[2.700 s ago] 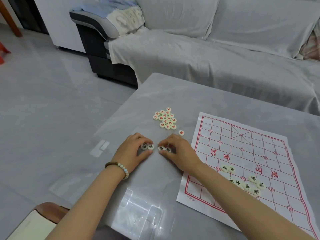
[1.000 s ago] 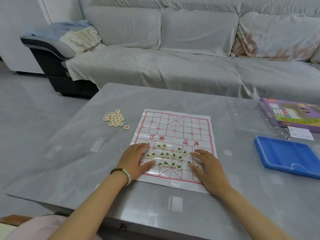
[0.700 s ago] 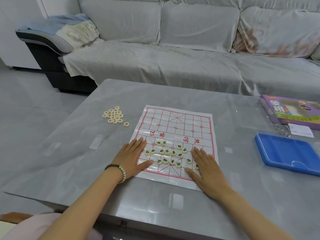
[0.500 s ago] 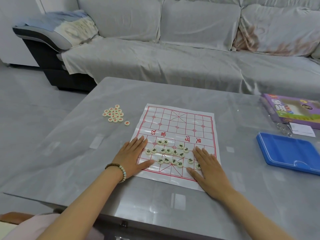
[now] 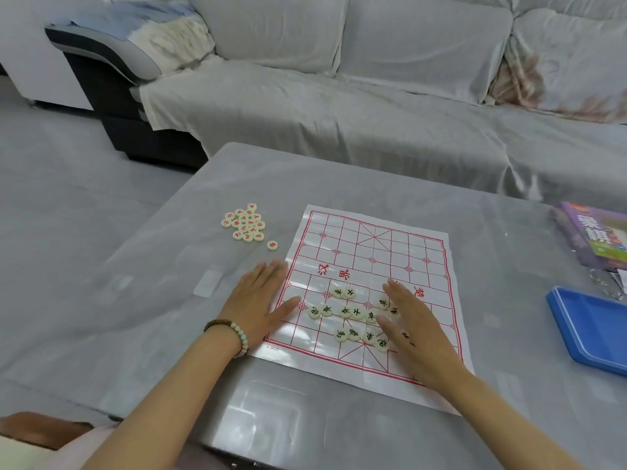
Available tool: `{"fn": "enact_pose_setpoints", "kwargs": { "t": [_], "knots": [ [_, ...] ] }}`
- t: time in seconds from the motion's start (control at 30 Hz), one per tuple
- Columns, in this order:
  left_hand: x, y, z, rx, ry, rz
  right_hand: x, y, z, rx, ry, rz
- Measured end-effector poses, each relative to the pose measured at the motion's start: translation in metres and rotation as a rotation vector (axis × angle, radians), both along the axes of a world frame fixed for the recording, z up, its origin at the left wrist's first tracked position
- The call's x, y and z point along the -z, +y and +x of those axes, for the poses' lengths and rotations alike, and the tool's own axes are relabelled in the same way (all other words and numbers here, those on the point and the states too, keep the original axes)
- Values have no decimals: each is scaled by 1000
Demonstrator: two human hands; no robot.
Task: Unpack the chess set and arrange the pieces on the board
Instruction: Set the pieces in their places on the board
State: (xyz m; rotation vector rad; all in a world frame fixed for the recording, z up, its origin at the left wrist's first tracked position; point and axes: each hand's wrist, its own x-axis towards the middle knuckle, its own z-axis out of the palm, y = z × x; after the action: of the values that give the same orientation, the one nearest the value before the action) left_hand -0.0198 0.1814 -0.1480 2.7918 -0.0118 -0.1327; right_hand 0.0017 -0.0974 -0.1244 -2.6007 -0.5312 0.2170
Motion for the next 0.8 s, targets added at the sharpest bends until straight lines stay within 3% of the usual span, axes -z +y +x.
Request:
{"fn": "enact_pose_setpoints", "kwargs": {
  "t": [0.27,0.5,0.67,0.8],
  "knots": [
    [-9,62,42,-200,-26,-20,-6,130,70,-213,42,165],
    [-3,72,49,-153,13,41,16,197,99,-468,-89,-24],
    [-8,70,42,-149,15,109,20,195,98,-462,-190,-12],
    [-22,67,36,-137,-4,177,17,191,100,-398,-110,135]
  ]
}}
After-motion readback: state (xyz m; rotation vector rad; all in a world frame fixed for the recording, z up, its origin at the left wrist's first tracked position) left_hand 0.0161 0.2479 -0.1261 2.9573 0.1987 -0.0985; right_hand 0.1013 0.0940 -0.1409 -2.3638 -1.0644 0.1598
